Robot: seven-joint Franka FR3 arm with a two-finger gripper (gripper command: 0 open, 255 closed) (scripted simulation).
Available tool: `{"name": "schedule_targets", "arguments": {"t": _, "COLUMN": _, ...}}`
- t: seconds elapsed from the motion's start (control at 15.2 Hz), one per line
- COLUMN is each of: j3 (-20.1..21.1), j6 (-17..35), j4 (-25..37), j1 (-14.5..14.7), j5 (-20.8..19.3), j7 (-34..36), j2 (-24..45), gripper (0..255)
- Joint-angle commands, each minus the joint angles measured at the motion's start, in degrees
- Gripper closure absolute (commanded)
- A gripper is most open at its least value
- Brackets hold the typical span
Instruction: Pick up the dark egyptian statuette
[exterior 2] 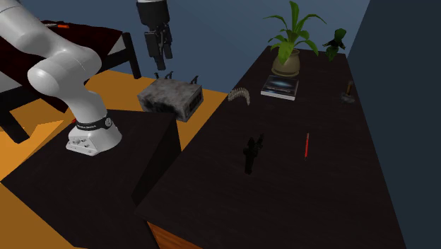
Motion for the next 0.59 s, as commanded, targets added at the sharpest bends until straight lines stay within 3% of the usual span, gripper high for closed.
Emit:
{"name": "schedule_targets", "arguments": {"t": 0.0, "j3": -0.4, "j6": 3.9, "j4": -0.2, "j1": -0.2, "j5": 0.1, "j7": 0.2, "j2": 3.3, "gripper": 0}}
{"name": "schedule_targets", "arguments": {"t": 0.53, "j3": -2.4, "j6": 18.3, "j4": 2.3, "j1": -0.6, "j5": 1.3, "j7": 0.3, "j2": 19.2, "gripper": 0}}
